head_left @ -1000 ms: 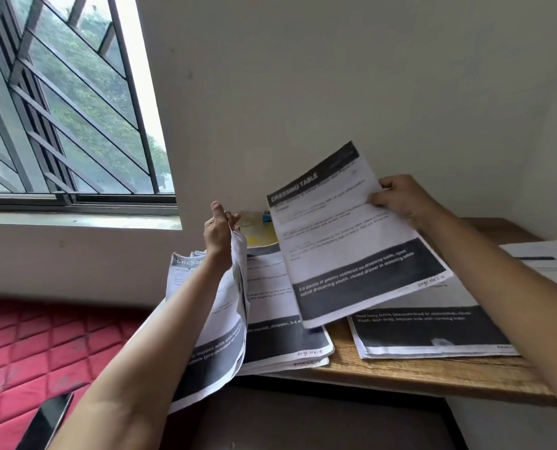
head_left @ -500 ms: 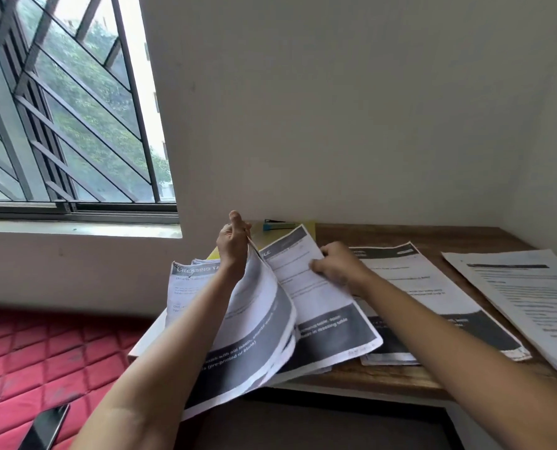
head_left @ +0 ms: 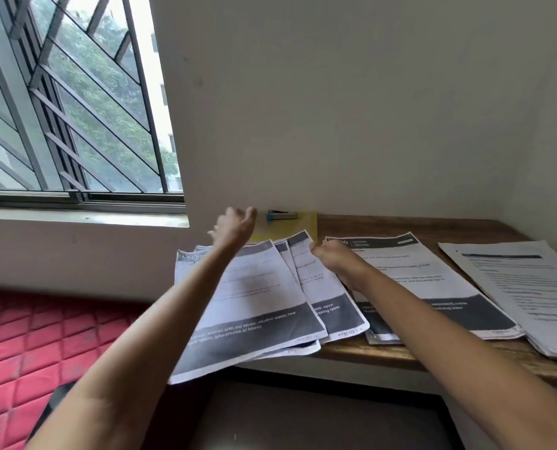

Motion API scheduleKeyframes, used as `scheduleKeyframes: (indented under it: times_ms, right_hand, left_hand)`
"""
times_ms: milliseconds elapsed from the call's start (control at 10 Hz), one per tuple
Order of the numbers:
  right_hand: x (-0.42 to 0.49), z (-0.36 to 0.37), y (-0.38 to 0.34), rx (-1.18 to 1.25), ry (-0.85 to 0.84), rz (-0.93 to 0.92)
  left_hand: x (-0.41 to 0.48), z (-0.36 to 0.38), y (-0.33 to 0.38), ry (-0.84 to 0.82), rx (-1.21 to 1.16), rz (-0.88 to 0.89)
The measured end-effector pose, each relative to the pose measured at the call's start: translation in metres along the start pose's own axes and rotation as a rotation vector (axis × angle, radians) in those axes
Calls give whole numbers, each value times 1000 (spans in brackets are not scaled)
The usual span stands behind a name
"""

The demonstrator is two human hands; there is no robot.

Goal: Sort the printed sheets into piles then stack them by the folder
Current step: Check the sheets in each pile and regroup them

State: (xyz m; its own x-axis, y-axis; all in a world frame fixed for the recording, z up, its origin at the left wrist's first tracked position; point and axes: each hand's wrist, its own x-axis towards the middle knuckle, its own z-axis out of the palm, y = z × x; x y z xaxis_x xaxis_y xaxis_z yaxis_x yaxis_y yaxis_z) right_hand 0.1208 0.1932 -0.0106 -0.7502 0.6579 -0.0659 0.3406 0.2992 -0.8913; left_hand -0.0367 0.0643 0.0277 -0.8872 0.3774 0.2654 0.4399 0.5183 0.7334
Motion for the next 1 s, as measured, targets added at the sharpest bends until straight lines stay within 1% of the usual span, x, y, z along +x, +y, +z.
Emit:
scheduleKeyframes:
  times_ms: [100,200,300,400,500,600,700,800,900,1000]
  right_hand:
    - [-25,1,-15,-92,9,18]
    - [-44,6,-26,-186,6,36]
    - [-59,15,-32,-170,-14,29]
    - [-65,31,-34,-188,-10,28]
    - [-70,47,-35,-227,-29,26]
    - [-71,51,-35,-252,-8,24]
    - [-64,44,-30,-279,77,40]
    - [-69,38,-29,-390,98,-1]
    - [-76,44,-32,-528,53,-29]
    - [-80,50,-35,-511,60,-65]
  left_hand:
    - [7,-30,-47,-60,179,-341]
    - [1,-56,-86,-248,104,-498]
    - [-24,-63,-79,-186,-398,-420]
    - [-51,-53,-50,-141,-764,-514]
    - [-56,-44,-69,-155,-239,-450]
    - [-62,-42,-61,-188,-164,-412]
    - [-61,-49,-60,-151,-171,-408]
    - [-60,-59,-60,-212,-66,-373]
    - [-64,-60,-51,-297,-83,-322]
    - [-63,-60,-48,-308,-103,-296]
